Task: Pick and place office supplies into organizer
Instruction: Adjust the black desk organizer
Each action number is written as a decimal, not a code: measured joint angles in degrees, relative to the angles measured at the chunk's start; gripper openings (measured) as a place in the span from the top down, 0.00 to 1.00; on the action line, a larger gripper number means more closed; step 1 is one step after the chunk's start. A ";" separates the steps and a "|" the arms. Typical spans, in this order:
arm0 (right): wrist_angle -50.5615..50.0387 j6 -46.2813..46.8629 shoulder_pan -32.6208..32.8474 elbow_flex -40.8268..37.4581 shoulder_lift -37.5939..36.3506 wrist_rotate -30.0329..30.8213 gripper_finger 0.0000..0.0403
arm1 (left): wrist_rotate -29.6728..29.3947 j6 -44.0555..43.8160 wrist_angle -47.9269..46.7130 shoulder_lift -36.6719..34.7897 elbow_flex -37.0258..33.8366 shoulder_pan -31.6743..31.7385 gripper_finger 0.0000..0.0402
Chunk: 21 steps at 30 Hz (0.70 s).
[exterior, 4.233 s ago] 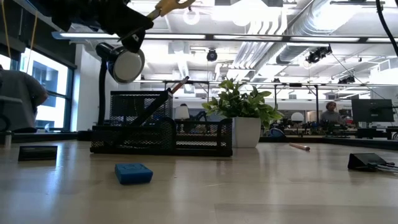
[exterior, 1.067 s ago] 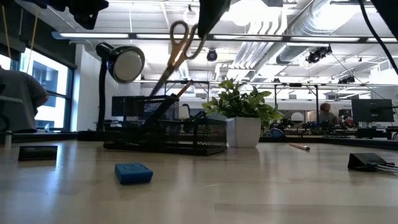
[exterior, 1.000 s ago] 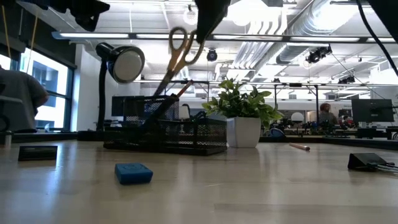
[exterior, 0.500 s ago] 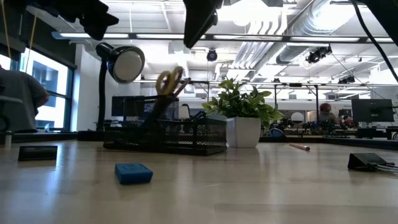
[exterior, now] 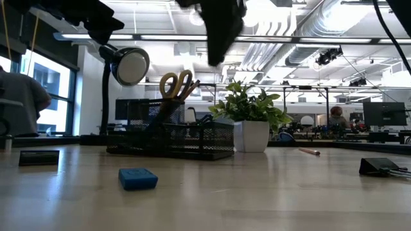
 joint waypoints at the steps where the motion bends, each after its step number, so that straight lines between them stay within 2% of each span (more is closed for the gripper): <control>1: 0.28 2.54 0.01 -2.11 0.00 1.07 0.71 | 0.00 -0.11 0.00 0.00 0.00 0.00 0.59; 4: 1.16 9.47 0.00 -8.71 0.03 5.34 0.73 | 0.07 -1.66 -0.02 0.00 0.00 0.00 0.59; 8: 1.22 11.71 -0.27 -13.84 0.07 7.42 0.75 | 0.07 -3.16 -0.04 0.00 0.00 0.00 0.59; 15: 12.13 6.89 -0.14 -14.32 0.07 6.62 0.75 | -1.27 -3.04 -0.25 -0.02 0.00 0.00 0.59; 19: 14.38 2.85 -0.84 -15.40 0.07 5.97 0.76 | -1.42 -3.03 -0.67 0.00 0.00 0.01 0.59; 21: 15.27 0.84 -1.72 -17.07 0.07 3.75 0.77 | -1.40 -3.03 -0.91 -0.02 0.00 0.00 0.59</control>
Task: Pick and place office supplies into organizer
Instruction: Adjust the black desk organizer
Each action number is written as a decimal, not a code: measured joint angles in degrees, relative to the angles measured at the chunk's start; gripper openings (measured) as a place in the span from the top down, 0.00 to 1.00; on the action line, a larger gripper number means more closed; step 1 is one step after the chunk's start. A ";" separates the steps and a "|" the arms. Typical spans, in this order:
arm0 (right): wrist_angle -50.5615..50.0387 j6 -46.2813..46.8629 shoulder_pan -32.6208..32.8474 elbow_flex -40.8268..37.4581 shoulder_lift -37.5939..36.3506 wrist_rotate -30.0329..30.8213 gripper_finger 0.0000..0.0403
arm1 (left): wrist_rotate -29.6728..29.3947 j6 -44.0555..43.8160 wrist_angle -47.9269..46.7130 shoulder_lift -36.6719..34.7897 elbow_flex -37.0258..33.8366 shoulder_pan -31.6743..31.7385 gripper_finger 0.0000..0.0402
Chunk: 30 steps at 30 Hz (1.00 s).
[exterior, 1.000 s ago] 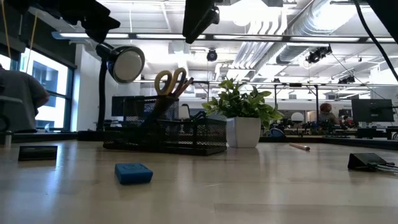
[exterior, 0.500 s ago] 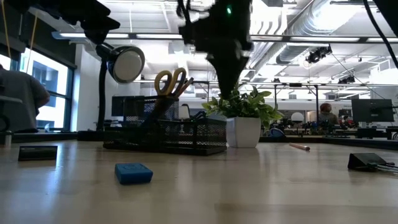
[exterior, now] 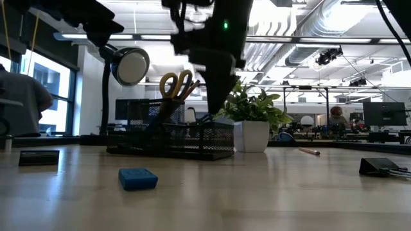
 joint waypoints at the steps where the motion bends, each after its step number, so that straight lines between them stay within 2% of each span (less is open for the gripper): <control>1: 1.32 -1.05 -0.41 -0.89 0.00 -2.40 0.78 | -0.01 0.00 -0.10 0.00 0.00 0.00 0.59; 5: 10.15 -3.67 -1.39 -4.65 0.06 -14.90 0.80 | -0.02 0.73 -0.56 0.00 0.00 0.00 0.59; 6: 11.38 -3.96 -1.41 -4.93 0.07 -16.14 0.80 | -0.04 1.37 -0.67 -0.01 0.00 0.00 0.59; 12: 10.60 -4.49 -0.78 -3.33 0.04 -14.70 0.81 | -0.11 2.95 -0.86 0.00 0.00 0.00 0.59; 17: 8.57 -8.44 1.04 -3.11 -0.02 -16.15 0.81 | -0.87 3.67 -2.12 0.03 0.00 0.00 0.59; 21: 4.22 -7.88 2.54 -2.78 -0.69 -8.50 0.81 | -3.57 3.49 -6.42 1.56 -0.24 0.00 0.59; 24: 5.87 -10.16 3.76 -1.47 -4.23 -2.95 0.81 | -3.67 3.50 -6.75 3.68 -2.58 0.00 0.59; 28: 7.99 -12.94 5.86 -2.18 -11.83 5.34 0.81 | -2.57 2.87 -0.07 7.67 -5.91 0.00 0.59; 30: 7.50 -12.29 6.49 -4.77 -16.84 9.09 0.81 | -4.29 2.86 3.90 9.98 -6.40 -0.02 0.59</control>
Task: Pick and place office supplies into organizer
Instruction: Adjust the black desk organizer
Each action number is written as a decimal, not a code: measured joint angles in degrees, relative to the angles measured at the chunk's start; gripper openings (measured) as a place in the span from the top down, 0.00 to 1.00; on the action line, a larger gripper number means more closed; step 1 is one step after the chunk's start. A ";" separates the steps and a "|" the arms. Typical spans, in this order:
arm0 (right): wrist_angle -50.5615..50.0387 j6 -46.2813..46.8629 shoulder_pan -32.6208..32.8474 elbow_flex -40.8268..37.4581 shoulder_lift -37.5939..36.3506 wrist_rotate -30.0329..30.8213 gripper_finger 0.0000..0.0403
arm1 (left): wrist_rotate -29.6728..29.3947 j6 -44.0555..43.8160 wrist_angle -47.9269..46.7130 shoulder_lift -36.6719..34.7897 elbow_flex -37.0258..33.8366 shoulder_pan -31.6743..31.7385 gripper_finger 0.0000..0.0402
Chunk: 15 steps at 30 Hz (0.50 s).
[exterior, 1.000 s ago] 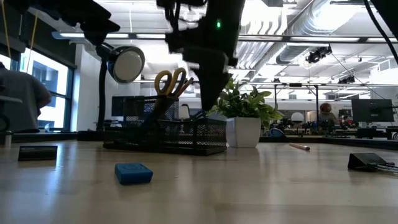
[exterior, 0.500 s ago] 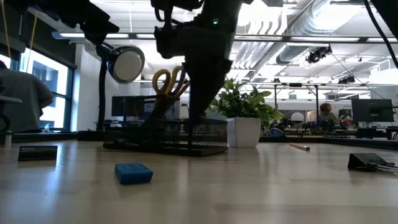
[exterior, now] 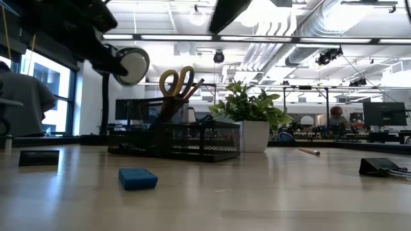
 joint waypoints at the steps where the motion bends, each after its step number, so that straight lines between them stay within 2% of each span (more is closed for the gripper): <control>1: 0.03 1.18 -0.01 -2.20 -2.77 1.00 0.81 | -1.44 -0.01 1.89 1.04 0.00 0.00 0.59; 5: 4.03 7.32 -1.01 -16.39 -14.55 1.12 0.81 | -9.73 -0.23 10.46 4.64 0.03 0.02 0.59; 7: 8.35 10.20 -1.50 -25.04 -20.44 0.81 0.81 | -15.34 -1.77 13.93 7.12 0.02 0.01 0.59; 9: 13.61 12.74 -2.08 -33.37 -25.89 0.53 0.81 | -18.58 -2.79 16.53 9.88 0.02 0.04 0.59; 12: 20.19 15.48 -3.31 -43.40 -31.92 0.63 0.81 | -18.10 -2.32 19.99 14.25 0.02 0.02 0.59; 15: 25.30 16.05 -4.66 -49.60 -36.79 2.12 0.81 | -14.19 0.88 22.66 17.94 0.00 0.02 0.59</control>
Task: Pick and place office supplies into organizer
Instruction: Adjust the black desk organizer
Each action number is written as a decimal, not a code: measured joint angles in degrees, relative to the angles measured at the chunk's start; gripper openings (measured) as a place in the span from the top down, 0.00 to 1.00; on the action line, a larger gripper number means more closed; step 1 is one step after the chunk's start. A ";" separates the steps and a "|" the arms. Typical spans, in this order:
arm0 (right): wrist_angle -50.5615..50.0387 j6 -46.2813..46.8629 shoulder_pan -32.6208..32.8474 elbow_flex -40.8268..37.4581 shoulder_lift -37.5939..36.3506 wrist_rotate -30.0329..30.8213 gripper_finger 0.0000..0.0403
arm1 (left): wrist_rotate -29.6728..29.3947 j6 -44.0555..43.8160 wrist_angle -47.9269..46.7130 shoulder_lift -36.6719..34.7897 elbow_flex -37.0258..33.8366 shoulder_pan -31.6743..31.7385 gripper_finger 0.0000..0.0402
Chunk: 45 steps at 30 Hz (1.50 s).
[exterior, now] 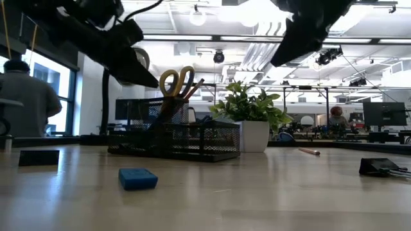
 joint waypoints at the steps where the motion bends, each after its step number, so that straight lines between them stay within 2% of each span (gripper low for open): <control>1: 1.19 -0.50 -0.57 -1.46 -1.17 1.06 0.81 | 1.18 0.74 0.62 0.75 0.00 0.00 0.59; 5: 6.07 -3.29 -4.04 -4.86 -4.67 9.00 0.81 | 2.43 2.29 1.36 2.74 2.24 0.02 0.59; 7: 7.17 -4.65 -6.59 -5.41 -5.74 10.99 0.81 | 2.38 2.26 1.47 3.22 4.02 0.04 0.59; 10: 6.06 -6.17 -11.80 -5.45 -6.15 12.01 0.81 | 0.56 2.29 1.56 4.45 6.21 0.07 0.59; 14: 3.73 -7.08 -19.24 -5.45 -5.74 11.77 0.81 | -6.93 2.28 1.56 7.77 7.60 0.65 0.59; 16: 1.53 -5.96 -22.53 -5.56 -5.54 10.81 0.81 | -8.12 1.28 1.89 9.57 7.63 2.02 0.59; 20: 1.54 -5.90 -26.16 -8.08 -5.21 8.56 0.81 | -1.94 -0.99 3.64 13.81 7.63 5.45 0.59; 26: 11.73 -6.10 -29.70 -18.88 -5.20 2.66 0.81 | 6.39 -2.32 6.11 16.61 7.67 9.15 0.59; 30: 19.21 -5.93 -30.14 -24.27 -5.92 4.00 0.81 | 8.95 -2.38 4.59 16.91 7.67 10.22 0.59; 35: 28.95 -7.65 -30.16 -28.21 -6.13 7.95 0.81 | 9.11 -0.75 0.98 16.91 7.67 10.14 0.59; 41: 33.00 -7.87 -30.28 -28.75 -6.13 8.09 0.81 | 10.86 0.57 -3.51 16.69 7.94 10.21 0.59; 45: 33.35 -8.43 -31.93 -28.75 -6.13 6.65 0.81 | 15.87 0.17 -6.60 16.32 7.95 10.25 0.59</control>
